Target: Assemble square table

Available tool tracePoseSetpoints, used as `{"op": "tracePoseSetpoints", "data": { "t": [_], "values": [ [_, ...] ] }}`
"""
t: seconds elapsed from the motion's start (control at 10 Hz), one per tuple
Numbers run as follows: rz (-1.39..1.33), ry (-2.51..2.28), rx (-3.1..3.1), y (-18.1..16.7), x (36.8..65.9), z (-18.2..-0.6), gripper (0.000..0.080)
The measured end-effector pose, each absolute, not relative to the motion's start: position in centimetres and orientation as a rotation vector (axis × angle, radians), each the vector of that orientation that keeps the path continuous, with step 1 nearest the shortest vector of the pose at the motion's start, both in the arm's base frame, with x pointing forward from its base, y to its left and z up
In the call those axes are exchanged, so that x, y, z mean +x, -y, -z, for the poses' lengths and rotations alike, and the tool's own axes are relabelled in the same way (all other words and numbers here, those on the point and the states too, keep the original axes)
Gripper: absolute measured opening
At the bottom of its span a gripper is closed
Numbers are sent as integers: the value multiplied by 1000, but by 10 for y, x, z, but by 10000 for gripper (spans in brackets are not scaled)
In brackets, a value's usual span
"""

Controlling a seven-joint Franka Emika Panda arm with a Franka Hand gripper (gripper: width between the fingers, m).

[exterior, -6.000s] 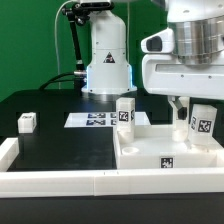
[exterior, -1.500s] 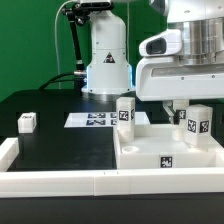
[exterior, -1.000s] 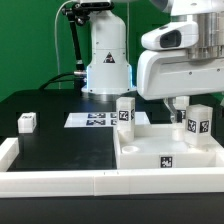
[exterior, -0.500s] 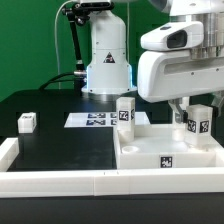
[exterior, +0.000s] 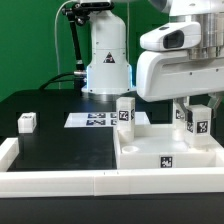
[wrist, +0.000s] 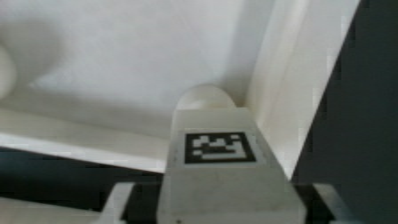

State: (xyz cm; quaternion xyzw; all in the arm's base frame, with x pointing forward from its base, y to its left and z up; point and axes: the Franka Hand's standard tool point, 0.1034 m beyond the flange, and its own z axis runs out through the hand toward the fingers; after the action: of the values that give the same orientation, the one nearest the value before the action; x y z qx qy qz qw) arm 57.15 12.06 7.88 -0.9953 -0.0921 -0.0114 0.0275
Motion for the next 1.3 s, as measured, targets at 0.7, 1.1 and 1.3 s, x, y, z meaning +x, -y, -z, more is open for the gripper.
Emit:
{"op": "tracePoseSetpoints", "data": {
  "t": [0.7,1.1,1.3],
  "values": [
    [-23,-928,-2918,-120,570,-78,290],
    [-82,-1414,-2733,-118,568,-77,290],
    [-85,-1514,-2681,-119,568,-77,290]
  ]
}}
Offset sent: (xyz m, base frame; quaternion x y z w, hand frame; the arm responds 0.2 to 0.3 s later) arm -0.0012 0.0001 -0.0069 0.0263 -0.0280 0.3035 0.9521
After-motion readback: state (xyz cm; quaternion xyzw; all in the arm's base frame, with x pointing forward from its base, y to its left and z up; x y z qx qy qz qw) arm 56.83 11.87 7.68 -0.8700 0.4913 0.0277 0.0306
